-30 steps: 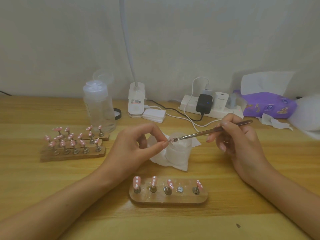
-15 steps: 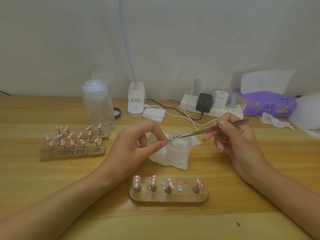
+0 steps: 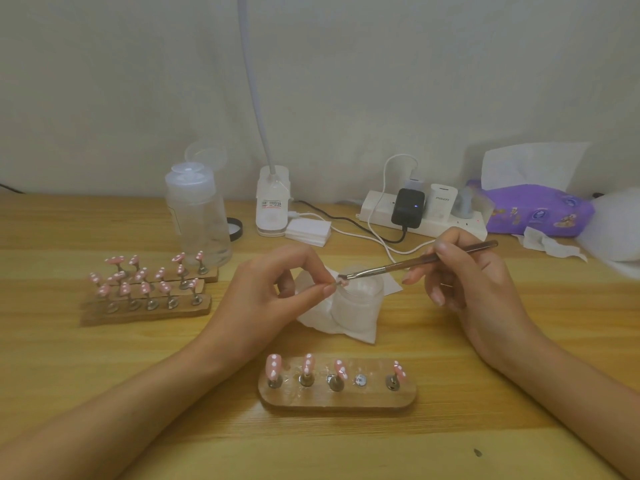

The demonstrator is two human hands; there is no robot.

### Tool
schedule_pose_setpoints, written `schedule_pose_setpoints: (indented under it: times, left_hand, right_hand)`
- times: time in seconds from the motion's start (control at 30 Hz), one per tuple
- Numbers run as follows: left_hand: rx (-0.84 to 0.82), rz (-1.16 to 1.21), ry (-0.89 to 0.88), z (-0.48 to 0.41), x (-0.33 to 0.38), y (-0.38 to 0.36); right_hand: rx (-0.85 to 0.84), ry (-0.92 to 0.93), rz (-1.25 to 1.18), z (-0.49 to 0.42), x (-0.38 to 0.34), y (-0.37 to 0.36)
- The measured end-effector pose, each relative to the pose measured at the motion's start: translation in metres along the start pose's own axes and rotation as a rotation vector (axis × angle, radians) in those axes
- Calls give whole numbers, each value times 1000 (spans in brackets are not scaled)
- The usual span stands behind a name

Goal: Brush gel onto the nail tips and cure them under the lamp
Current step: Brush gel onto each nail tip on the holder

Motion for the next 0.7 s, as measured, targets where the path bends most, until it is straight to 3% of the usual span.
schedule_pose_setpoints:
  times: [0.23, 0.33, 0.7]
  left_hand:
    - [-4, 12, 6, 0, 1, 0]
    - [-13, 3, 9, 0, 1, 1]
    - [-4, -1, 5, 1, 3, 0]
  right_hand:
    - [-7, 7, 2, 1, -2, -1]
    - [64, -10, 3, 0, 1, 6]
    - [27, 21, -18, 1, -4, 0]
Point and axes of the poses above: each hand's wrist, its own z-axis away from the middle knuckle, its own y-axis out of the back of the hand, x = y × z, the point moved 8 cm from there along -z, towards the middle knuckle, and after that the axes turned 13 degrees about -z, right-handed, at the moved point
